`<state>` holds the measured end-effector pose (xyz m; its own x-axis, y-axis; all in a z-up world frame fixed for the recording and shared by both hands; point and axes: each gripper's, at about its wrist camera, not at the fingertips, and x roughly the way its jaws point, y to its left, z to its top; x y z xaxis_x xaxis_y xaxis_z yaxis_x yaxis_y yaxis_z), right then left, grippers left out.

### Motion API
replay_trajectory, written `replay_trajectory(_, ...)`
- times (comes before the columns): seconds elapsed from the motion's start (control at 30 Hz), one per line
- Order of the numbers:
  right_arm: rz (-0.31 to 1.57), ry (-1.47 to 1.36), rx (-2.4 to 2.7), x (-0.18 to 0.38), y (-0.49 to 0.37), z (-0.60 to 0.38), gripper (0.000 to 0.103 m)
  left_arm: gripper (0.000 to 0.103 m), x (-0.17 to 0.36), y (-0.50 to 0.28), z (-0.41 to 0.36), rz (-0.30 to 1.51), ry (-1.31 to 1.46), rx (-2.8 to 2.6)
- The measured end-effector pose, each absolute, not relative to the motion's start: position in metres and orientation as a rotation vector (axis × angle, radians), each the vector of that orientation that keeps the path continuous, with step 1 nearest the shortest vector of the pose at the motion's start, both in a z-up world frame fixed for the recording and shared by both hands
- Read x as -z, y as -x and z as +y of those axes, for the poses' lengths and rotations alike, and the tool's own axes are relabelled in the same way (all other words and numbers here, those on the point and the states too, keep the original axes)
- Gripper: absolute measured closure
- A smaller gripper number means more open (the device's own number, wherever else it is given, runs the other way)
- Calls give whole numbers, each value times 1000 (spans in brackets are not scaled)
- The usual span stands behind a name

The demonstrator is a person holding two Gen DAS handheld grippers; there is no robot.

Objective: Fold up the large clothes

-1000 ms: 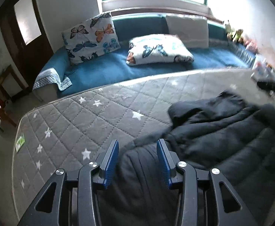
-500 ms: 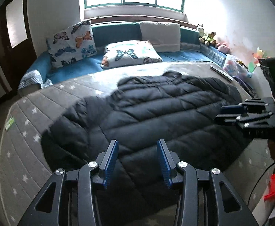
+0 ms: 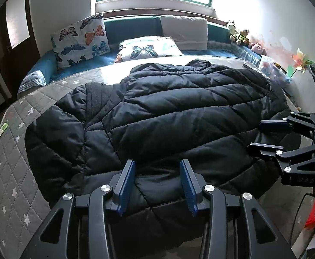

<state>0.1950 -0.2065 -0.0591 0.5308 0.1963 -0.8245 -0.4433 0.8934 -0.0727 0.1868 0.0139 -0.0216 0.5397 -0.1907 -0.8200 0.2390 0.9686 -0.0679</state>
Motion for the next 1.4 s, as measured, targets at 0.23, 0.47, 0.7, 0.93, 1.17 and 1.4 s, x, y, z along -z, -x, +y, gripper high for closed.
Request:
replay_trajectory(0.23, 947, 325, -370, 69, -191, -202, 40, 57, 27, -203, 21, 989, -28, 259)
replay_trajectory(0.47, 942, 357, -341, 75, -188, -194, 40, 57, 31, -206, 16, 985, -44, 246)
replay_trajectory(0.7, 950, 363, -331, 79, -188, -192, 40, 57, 34, -206, 16, 987, -43, 239)
replay_trajectory(0.93, 982, 315, -361, 63, -193, -198, 40, 57, 19, -202, 25, 985, 6, 268)
replay_trajectory(1.17, 914, 287, -349, 17, -180, -235, 40, 54, -26, -174, 65, 888, 27, 197)
replay_trajectory(1.4, 974, 203, -271, 23, -209, -282, 40, 54, -19, -189, 131, 907, 165, 143)
